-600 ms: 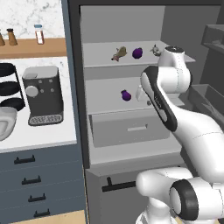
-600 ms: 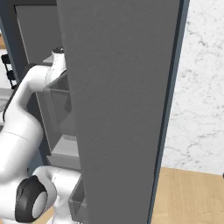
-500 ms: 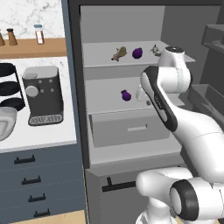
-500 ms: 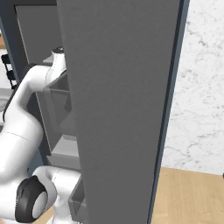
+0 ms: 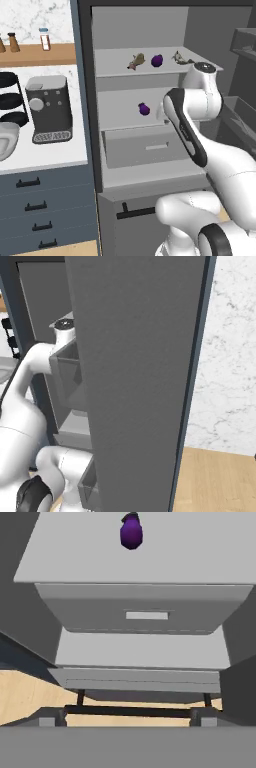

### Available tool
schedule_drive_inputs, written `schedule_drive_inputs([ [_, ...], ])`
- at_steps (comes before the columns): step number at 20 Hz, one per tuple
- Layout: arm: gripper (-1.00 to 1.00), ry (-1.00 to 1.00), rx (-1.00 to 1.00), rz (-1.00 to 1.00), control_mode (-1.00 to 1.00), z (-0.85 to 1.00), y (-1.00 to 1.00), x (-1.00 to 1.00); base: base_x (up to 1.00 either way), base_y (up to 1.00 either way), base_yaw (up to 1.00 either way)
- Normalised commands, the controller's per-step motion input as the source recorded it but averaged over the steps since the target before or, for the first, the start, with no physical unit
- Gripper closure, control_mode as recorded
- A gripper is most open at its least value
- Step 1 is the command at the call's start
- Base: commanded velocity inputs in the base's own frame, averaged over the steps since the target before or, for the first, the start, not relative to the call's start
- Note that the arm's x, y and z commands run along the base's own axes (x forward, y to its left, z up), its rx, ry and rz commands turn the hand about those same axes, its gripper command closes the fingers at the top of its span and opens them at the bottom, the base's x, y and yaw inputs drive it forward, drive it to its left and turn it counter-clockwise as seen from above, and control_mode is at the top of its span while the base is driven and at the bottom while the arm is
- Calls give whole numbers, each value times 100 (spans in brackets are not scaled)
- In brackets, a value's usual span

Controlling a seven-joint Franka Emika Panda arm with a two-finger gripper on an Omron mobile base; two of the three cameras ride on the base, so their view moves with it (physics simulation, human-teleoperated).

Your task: Place one eggplant and one fish in each tupperware on the nearby counter, to pack two identical lunches.

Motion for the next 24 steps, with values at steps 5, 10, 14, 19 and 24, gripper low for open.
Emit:
schedule_drive_inputs([
  [5,-100,-13,1,-1,-100,-39,6,24,0,0,0],
  [10,-100,-4,4,0,-100,-4,0,54,0,0,0],
  [14,-100,6,1,0,-100,0,3,73,0,0,0],
  [19,-100,12,0,0,-100,0,4,70,0,0,0],
  [24,-100,1,0,0,-100,-12,0,29,0,0,0],
])
